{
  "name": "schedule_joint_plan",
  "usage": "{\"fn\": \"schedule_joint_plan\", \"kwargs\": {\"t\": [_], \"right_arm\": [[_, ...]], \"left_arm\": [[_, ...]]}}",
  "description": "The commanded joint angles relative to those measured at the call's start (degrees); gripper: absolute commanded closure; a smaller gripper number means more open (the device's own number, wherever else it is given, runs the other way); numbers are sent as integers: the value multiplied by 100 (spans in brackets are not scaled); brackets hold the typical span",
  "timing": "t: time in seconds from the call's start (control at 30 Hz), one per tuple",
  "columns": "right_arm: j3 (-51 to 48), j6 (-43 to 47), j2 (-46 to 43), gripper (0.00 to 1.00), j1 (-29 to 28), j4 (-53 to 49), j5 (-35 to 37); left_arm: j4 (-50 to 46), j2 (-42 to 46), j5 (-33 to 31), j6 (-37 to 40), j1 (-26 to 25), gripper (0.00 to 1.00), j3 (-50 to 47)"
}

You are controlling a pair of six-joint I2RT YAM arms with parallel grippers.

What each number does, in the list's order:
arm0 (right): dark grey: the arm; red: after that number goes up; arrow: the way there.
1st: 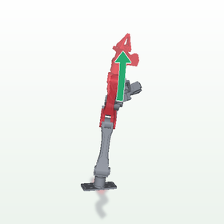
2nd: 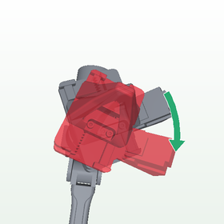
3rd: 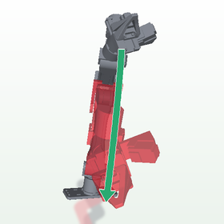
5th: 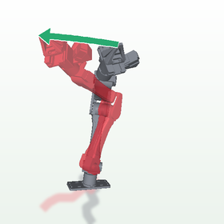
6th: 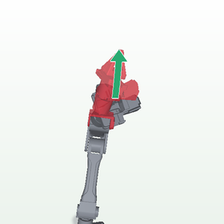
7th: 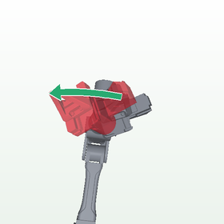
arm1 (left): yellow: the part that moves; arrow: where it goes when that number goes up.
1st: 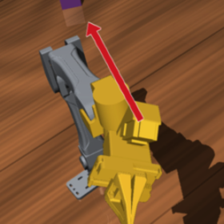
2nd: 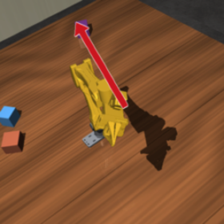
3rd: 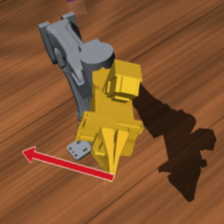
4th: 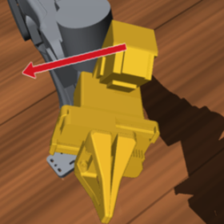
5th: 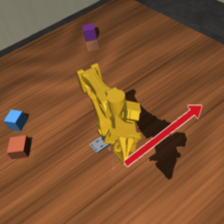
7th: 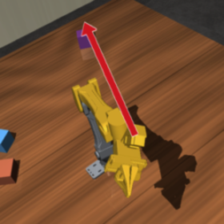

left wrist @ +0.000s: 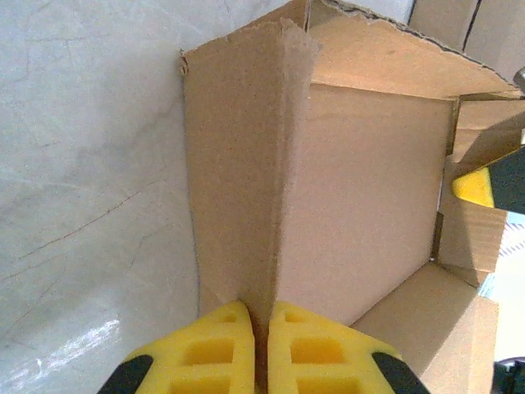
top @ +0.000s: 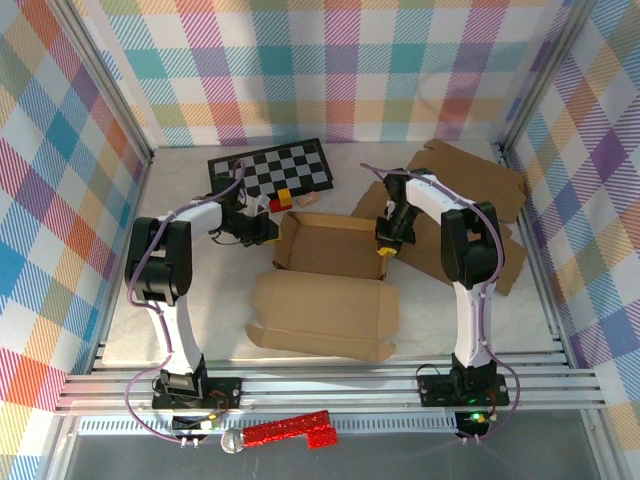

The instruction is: Fold the paper box

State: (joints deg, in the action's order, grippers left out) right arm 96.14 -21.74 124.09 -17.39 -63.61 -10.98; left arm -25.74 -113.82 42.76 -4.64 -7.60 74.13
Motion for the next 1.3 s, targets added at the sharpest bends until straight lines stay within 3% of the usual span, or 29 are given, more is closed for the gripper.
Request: {"fn": "schedule_joint_plan", "kwargs": {"t": [0.0, 0.13, 0.33, 0.5, 1.0, 1.27], "right_arm": [[219, 26, 89, 100, -77, 94, -303], [289, 14, 89, 100, -122, 36, -191], [429, -26, 102, 100, -207, -34, -38], [511, -17, 133, 100, -252, -109, 47], [564, -25, 159, 100, -300, -167, 79], [574, -30, 155, 100, -305, -185, 85]], "left_arm": [[-523, -93, -603, 95, -392, 100, -46], [-769, 49, -1412, -87, -657, 100, 115], [-1362, 152, -3552, -441, -1435, 100, 493], [-1540, 116, -4720, -785, -1816, 100, 589], [-1777, -304, -5983, -1159, -2321, 100, 913], [-1702, -159, -6022, -1182, -2431, 100, 847]]}}
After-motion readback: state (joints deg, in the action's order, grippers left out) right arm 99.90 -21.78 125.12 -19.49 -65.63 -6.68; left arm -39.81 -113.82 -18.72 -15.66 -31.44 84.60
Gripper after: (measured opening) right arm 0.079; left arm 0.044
